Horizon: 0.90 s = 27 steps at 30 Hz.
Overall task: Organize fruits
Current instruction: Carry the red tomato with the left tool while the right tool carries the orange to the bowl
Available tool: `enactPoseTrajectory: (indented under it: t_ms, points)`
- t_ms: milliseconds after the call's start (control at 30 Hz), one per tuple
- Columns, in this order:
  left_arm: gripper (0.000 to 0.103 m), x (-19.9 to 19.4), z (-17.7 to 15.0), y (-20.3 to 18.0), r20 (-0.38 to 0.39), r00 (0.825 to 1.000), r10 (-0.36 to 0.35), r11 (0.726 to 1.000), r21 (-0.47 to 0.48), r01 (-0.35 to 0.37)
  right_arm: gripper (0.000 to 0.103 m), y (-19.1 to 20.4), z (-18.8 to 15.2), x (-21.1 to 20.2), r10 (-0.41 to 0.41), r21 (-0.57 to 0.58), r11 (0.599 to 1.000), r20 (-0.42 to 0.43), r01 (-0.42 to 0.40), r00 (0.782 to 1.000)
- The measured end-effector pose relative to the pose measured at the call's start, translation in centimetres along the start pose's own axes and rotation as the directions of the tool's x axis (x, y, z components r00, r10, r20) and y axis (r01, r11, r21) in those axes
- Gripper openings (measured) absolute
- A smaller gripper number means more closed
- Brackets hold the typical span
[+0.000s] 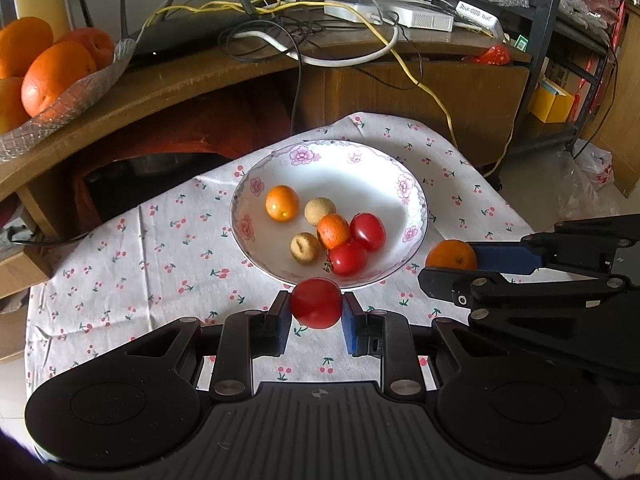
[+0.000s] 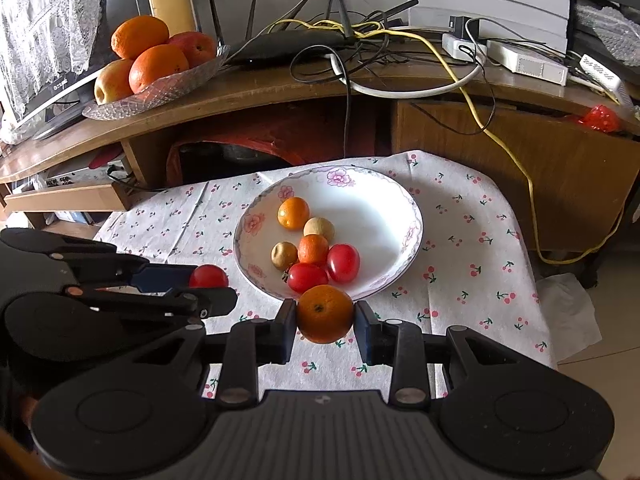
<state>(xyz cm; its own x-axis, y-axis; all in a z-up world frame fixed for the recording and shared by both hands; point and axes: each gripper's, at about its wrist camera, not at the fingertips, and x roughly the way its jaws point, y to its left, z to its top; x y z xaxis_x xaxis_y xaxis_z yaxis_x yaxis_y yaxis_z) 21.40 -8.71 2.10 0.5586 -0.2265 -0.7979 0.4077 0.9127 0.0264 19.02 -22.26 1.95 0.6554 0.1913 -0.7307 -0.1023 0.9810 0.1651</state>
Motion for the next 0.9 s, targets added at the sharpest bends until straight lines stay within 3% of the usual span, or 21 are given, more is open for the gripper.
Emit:
enactPoseTrajectory:
  t_ms: [900]
  points:
    - [0.032,1.7,2.0,1.1,0.02,1.0,0.017,0.999,-0.029,-0.016,0.034,-0.9,2.3,2.1,0.003,0.034,0.999,0.016,-0.004,1.0]
